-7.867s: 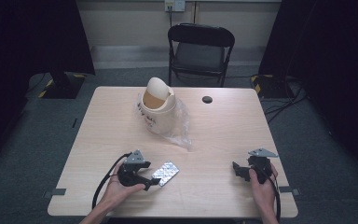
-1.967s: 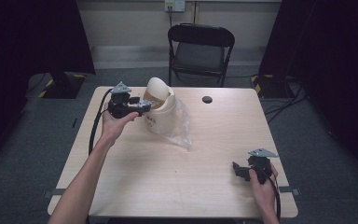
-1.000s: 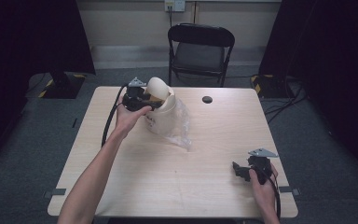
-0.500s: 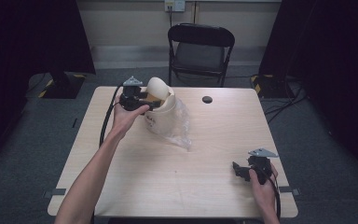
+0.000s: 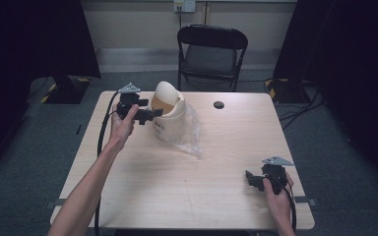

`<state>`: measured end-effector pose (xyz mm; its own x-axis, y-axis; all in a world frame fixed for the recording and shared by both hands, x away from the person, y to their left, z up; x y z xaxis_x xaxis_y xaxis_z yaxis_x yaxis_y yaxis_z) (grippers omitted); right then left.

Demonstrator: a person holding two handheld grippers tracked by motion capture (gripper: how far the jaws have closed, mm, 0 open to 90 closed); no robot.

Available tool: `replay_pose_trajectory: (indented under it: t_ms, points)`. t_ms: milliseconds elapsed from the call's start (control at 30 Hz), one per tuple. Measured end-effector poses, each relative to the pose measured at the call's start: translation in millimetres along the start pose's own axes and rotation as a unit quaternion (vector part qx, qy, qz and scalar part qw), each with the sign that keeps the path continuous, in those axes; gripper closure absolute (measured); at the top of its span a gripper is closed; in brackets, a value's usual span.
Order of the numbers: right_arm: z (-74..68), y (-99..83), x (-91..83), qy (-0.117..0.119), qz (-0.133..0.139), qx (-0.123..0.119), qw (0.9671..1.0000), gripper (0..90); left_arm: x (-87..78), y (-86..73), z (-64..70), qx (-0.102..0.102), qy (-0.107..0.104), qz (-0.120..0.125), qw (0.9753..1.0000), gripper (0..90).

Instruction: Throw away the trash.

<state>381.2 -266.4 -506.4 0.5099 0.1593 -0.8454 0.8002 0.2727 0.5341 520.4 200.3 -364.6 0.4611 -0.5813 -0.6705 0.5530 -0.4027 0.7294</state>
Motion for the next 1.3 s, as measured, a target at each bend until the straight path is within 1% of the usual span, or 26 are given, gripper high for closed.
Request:
replay_pose_trajectory:
  t_ms: [33, 100, 167, 267, 300, 333, 367, 400, 433, 500, 533, 567, 600, 633, 733, 800, 833, 867, 900, 933, 967, 1133, 1167, 1200, 1233, 1300]
  points:
    - [0.0, 0.0, 0.0, 0.000, 0.000, 0.000, 1.0000, 12.6, -2.8, -3.7, 1.6, 0.010, -0.001, 0.002, 0.9999, 15.9]
    - [0.0, 0.0, 0.0, 0.000, 0.000, 0.000, 1.0000, 12.6, -4.8, -7.0, 1.7, 0.010, 0.004, -0.002, 0.9999, 16.0]
    - [0.0, 0.0, 0.0, 0.000, 0.000, 0.000, 1.0000, 12.6, -11.0, -17.8, 0.5, -0.013, 0.012, 0.004, 0.9998, 16.2]
    - [0.1, 0.1, 0.0, 0.000, 0.000, -0.001, 1.0000, 12.6, -15.1, -25.5, 1.3, -0.017, 0.017, 0.011, 0.9997, 16.2]
    - [0.0, 0.0, 0.0, 0.000, 0.000, 0.000, 1.0000, 12.6, -17.2, -29.0, 2.3, -0.014, 0.019, 0.006, 0.9997, 15.6]
    - [0.0, 0.0, 0.0, 0.000, 0.000, 0.000, 1.0000, 12.6, -20.5, -34.6, 4.8, -0.003, 0.036, -0.004, 0.9994, 15.9]
    - [0.1, 0.1, 0.0, 0.000, 0.000, 0.000, 1.0000, 12.6, -23.0, -38.0, 6.3, -0.007, 0.039, -0.001, 0.9992, 16.0]
    - [0.1, 0.1, 0.0, 0.000, 0.000, 0.000, 1.0000, 12.6, -23.0, -38.0, 6.3, -0.007, 0.039, -0.001, 0.9992, 16.1]
    - [0.1, 0.1, 0.0, 0.000, 0.000, -0.001, 1.0000, 12.6, -28.9, -44.3, 8.5, -0.008, 0.019, -0.006, 0.9998, 16.0]
    - [0.1, 0.1, 0.0, 0.000, 0.000, 0.000, 1.0000, 12.6, -31.2, -47.5, 10.0, -0.015, 0.018, -0.011, 0.9997, 16.2]
    - [0.1, 0.1, 0.0, 0.000, 0.000, 0.000, 1.0000, 12.6, -34.1, -51.6, 11.2, -0.020, 0.028, -0.006, 0.9994, 16.2]
    - [0.1, 0.1, 0.0, 0.000, 0.000, -0.001, 1.0000, 12.6, -39.9, -59.2, 12.7, -0.019, 0.023, -0.007, 0.9995, 16.0]
    - [0.1, 0.1, 0.0, 0.000, 0.000, -0.001, 1.0000, 12.6, -39.9, -59.2, 12.7, -0.019, 0.023, -0.007, 0.9995, 15.8]
    - [0.1, 0.1, 0.0, 0.000, 0.000, -0.001, 1.0000, 12.6, -44.5, -66.2, 13.2, -0.020, 0.033, -0.002, 0.9993, 15.9]
    - [0.0, 0.0, 0.0, 0.000, 0.000, 0.000, 1.0000, 12.6, -49.8, -71.7, 13.2, -0.020, 0.034, -0.005, 0.9992, 15.9]
    - [0.0, 0.0, 0.0, 0.000, 0.000, 0.000, 1.0000, 12.6, -55.8, -75.6, 14.1, -0.020, 0.029, -0.005, 0.9994, 15.8]
    - [0.0, 0.0, 0.0, 0.000, 0.000, 0.000, 1.0000, 12.6, -63.0, -79.4, 16.6, -0.017, 0.025, 0.007, 0.9995, 15.8]
    - [0.0, 0.0, 0.0, 0.000, 0.000, 0.000, 1.0000, 12.6, -63.0, -79.4, 16.6, -0.017, 0.025, 0.007, 0.9995, 15.8]
    - [0.0, 0.0, 0.0, 0.000, 0.000, 0.000, 1.0000, 12.6, -66.5, -82.3, 17.9, -0.017, 0.015, 0.020, 0.9995, 15.8]
    - [0.0, 0.0, 0.0, 0.000, 0.000, 0.000, 1.0000, 12.6, -68.8, -84.4, 19.2, -0.018, 0.007, 0.021, 0.9996, 15.6]
    - [0.0, 0.0, 0.0, 0.000, 0.000, 0.000, 1.0000, 12.6, -71.5, -89.6, 22.4, -0.015, 0.017, 0.017, 0.9996, 15.8]
    - [0.0, 0.0, 0.0, 0.000, 0.000, 0.000, 1.0000, 12.6, -74.0, -103.5, 26.3, -0.013, 0.031, 0.006, 0.9994, 16.0]
    - [0.0, 0.0, 0.0, 0.000, 0.000, 0.000, 1.0000, 12.6, -75.0, -111.9, 27.6, -0.011, 0.047, 0.003, 0.9988, 16.0]
    - [0.0, 0.0, 0.0, 0.000, 0.000, 0.000, 1.0000, 12.6, -75.0, -111.9, 27.6, -0.011, 0.047, 0.003, 0.9988, 15.9]
    - [0.0, 0.0, 0.0, 0.000, 0.000, 0.000, 1.0000, 12.6, -76.3, -120.6, 26.9, -0.007, 0.051, -0.005, 0.9987, 16.0]
    - [0.0, 0.0, 0.0, 0.000, 0.000, 0.000, 1.0000, 12.6, -77.2, -125.3, 26.3, -0.011, 0.051, -0.007, 0.9986, 15.9]
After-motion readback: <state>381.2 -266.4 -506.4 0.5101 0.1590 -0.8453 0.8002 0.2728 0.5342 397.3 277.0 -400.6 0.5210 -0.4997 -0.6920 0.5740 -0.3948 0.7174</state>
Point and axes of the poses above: each handheld gripper's, and its own axes: x roughly forward along the jaws, y roughly out of its top, z roughly to its right, the point moved 1 cm from there along x, roughly forward along the jaws, and after that the axes turned 15 degrees about -z, right-handed, at the moved point
